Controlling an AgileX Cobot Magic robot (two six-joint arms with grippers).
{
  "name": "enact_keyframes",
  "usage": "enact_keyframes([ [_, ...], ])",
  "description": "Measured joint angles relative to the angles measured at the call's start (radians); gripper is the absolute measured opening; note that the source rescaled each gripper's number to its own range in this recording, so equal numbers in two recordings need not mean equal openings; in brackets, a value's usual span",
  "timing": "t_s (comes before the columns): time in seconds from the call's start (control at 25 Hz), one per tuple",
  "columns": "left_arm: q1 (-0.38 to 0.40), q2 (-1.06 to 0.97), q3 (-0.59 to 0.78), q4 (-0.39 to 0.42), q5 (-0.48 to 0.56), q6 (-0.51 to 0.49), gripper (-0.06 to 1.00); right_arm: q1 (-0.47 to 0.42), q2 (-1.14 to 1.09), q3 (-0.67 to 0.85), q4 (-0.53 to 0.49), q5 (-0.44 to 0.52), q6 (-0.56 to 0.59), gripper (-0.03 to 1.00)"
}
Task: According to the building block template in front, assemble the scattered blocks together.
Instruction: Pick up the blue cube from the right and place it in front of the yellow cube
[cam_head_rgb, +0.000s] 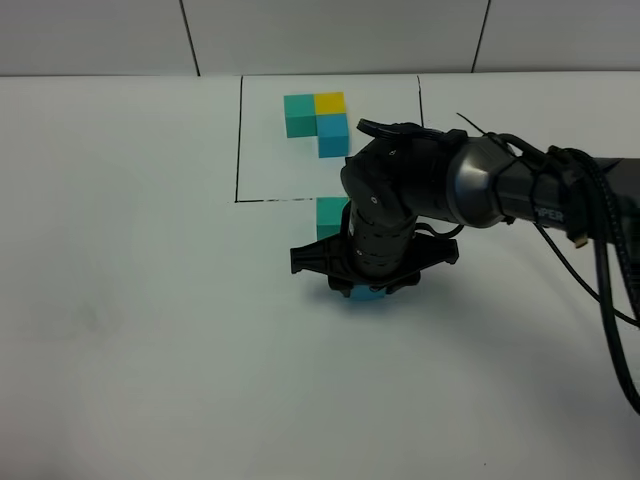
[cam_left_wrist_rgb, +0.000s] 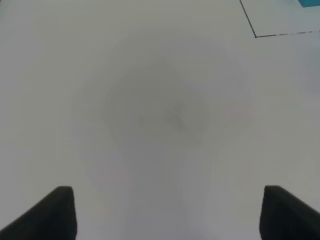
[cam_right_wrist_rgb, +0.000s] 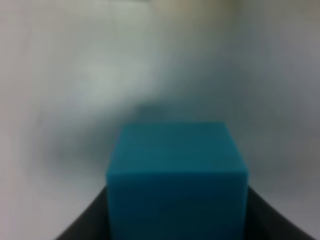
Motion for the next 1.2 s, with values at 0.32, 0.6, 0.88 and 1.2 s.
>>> enact_keyframes([
  [0.32,0.000,0.000,0.000,0.000,0.000,0.000,0.71,0.000,0.059,-0.033,-0.061,0.011,0.014,0.02],
  [0.6,0.000,0.000,0.000,0.000,0.000,0.000,0.71,-0.001,0.070,-0.034,-0.070,-0.014,0.027,0.02],
  [0.88,0.000,0.000,0.000,0.000,0.000,0.000,0.71,-0.012,0.081,-0.034,-0.084,-0.071,0.060,0.02],
  [1.2,0.000,0.000,0.000,0.000,0.000,0.000,0.71,-0.025,0.091,-0.035,-0.089,-0.100,0.060,0.02],
])
